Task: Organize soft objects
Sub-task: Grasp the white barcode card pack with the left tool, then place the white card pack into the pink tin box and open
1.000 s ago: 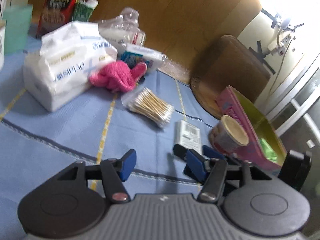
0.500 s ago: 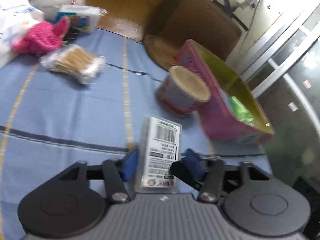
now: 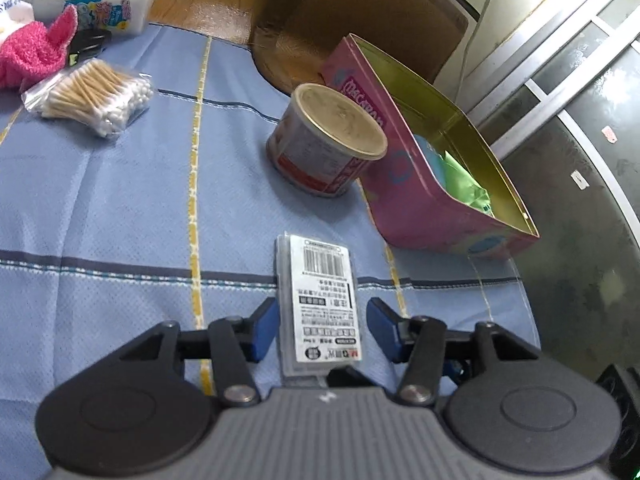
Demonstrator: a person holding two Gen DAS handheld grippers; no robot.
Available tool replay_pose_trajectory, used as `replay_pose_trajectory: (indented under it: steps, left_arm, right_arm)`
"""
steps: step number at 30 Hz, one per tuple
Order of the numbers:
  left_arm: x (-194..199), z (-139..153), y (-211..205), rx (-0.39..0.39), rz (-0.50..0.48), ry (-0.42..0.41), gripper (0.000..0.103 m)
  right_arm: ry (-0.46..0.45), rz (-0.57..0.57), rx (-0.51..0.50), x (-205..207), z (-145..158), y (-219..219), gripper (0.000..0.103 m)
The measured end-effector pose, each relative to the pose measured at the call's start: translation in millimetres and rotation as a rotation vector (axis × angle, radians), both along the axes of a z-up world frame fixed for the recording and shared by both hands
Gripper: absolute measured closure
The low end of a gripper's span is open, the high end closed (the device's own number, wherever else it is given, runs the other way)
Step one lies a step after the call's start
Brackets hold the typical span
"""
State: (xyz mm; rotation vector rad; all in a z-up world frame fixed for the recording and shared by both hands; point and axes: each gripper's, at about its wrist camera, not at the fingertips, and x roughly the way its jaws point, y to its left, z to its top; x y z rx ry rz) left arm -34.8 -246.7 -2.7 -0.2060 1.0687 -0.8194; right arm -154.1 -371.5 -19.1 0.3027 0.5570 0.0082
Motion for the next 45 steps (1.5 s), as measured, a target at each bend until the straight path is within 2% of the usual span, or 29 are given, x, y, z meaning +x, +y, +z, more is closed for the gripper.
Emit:
replay_pose_trajectory:
  steps: [3, 5, 7, 12, 16, 20, 24, 28, 31, 33, 37, 42, 45]
  left_arm:
    - [-7, -1, -6, -0.012, -0.026, 0.007, 0.05]
    - [-14, 0, -11, 0.008, -0.013, -0.026, 0.049]
    - [-21, 3, -15, 0.039, -0.013, -0.063, 0.049]
    - [-27, 18, -6, -0.03, -0.009, -0.08, 0.05]
    - [-31, 42, -14, -0.071, -0.02, -0.131, 0.05]
    - [-27, 70, -48, -0.105, -0.075, -0.197, 0.05]
    - [-20, 86, -96, -0.103, -0.126, -0.257, 0.05]
    - [-7, 87, -145, -0.073, -0.159, -0.288, 0.048]
    - [4, 76, -163, -0.034, -0.16, -0.282, 0.048]
    - [4, 73, -157, -0.019, -0.134, -0.295, 0.048]
    - [-5, 72, -127, -0.022, -0.132, -0.335, 0.048]
    - [-18, 63, -67, 0.002, -0.11, -0.358, 0.047]
    - [-19, 52, -21, 0.032, -0.06, -0.365, 0.047]
  right_arm:
    - [0.036, 0.033, -0.088, -1, -7, -7, 0.041]
    - [0.03, 0.045, -0.137, -5, -12, -10, 0.038]
    - [0.024, 0.019, -0.234, -4, -16, -3, 0.043]
    - [-0.022, -0.028, -0.24, -15, -14, -3, 0.044]
    - [-0.116, -0.078, -0.331, -25, 1, 5, 0.044]
    - [-0.198, -0.144, -0.397, -30, 21, -5, 0.044]
    - [-0.227, -0.223, -0.41, -24, 36, -37, 0.044]
    - [-0.232, -0.289, -0.411, -9, 45, -74, 0.044]
    - [-0.207, -0.317, -0.399, 10, 40, -101, 0.04]
    - [-0.168, -0.358, -0.375, 12, 36, -109, 0.041]
    - [-0.205, -0.386, -0.297, -14, 32, -110, 0.041]
    - [-0.229, -0.41, -0.215, -30, 29, -94, 0.047]
    - [-0.238, -0.356, -0.189, -29, 32, -75, 0.049]
